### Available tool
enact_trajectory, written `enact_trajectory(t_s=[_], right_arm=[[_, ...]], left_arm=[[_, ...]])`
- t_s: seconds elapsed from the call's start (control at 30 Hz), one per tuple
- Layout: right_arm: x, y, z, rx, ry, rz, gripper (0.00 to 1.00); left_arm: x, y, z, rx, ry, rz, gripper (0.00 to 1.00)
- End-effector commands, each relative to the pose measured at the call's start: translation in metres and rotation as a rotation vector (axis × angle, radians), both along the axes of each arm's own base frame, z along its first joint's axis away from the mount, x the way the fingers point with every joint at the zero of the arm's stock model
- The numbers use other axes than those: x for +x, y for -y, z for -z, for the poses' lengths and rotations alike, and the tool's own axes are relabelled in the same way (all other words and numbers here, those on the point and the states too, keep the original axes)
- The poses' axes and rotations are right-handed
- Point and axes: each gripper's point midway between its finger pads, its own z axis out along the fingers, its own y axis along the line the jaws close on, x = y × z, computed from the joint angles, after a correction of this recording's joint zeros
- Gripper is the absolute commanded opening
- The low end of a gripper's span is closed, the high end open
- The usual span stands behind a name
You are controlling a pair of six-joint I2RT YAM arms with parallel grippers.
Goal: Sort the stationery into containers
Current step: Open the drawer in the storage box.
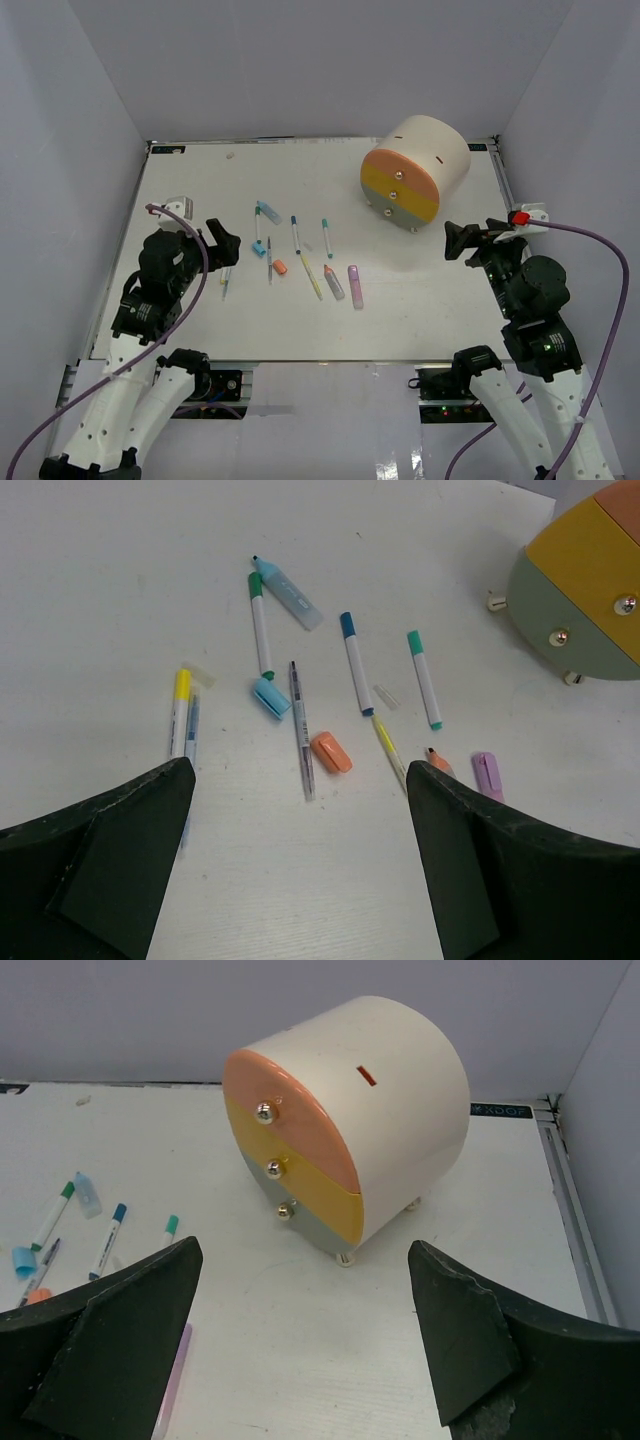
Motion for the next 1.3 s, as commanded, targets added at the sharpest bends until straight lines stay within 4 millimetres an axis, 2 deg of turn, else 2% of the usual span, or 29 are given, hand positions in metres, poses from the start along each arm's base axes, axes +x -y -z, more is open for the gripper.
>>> enact_trajectory(t_s=[0.0,0.07,0.43,0.57,0.8,0.87,1.03,1.07,1.1,1.13,1.17,1.2,1.23,1.27], right_arm=[[0.007,0.017,-0.013,0.073,0.042,0.113,0.9],[0.009,0.024,-0.011,0.086,0.03,0.159,0.9],[0.034,0.025,0.011,0.006,-0.09,0.204,0.9],[0.045,0.018,0.018,-0.004,-0.152,0.192,0.9],[0.075,-0.004,0.038,-0.04,-0.229,0.19,0.9],[0.083,-0.012,0.035,-0.059,-0.206,0.195,0.91],[0.099,-0.048,0.035,-0.146,-0.162,0.243,0.93],[0.103,-0.054,0.029,-0.141,-0.128,0.257,0.95],[0.106,-0.06,0.035,-0.167,-0.134,0.295,0.99],[0.11,-0.065,0.027,-0.147,-0.108,0.318,1.0],[0.112,-0.071,0.027,-0.148,-0.102,0.331,1.0],[0.121,-0.073,0.031,-0.154,-0.105,0.383,0.94],[0.126,-0.076,0.021,-0.128,-0.094,0.407,0.93],[0.13,-0.077,0.021,-0.118,-0.101,0.43,0.92]], left_arm=[[0.009,0.01,-0.001,-0.031,0.016,0.033,0.98],[0.011,0.013,0.006,-0.037,0.004,0.039,0.98],[0.028,0.022,0.042,-0.059,-0.098,0.037,0.98],[0.032,0.024,0.052,-0.068,-0.108,0.032,0.98],[0.031,0.021,0.063,-0.05,-0.117,0.023,0.98],[0.031,0.019,0.063,-0.042,-0.113,0.017,0.98],[0.03,0.014,0.068,-0.013,-0.117,0.003,0.98],[0.029,0.013,0.07,-0.012,-0.123,0.001,0.98],[0.029,0.012,0.07,-0.011,-0.123,-0.002,0.98],[0.029,0.012,0.071,-0.01,-0.122,-0.002,0.98],[0.028,0.011,0.072,-0.007,-0.125,-0.006,0.98],[0.028,0.01,0.073,-0.004,-0.128,-0.01,0.98],[0.027,0.009,0.073,-0.004,-0.127,-0.015,0.98],[0.027,0.009,0.073,-0.004,-0.126,-0.02,0.98]])
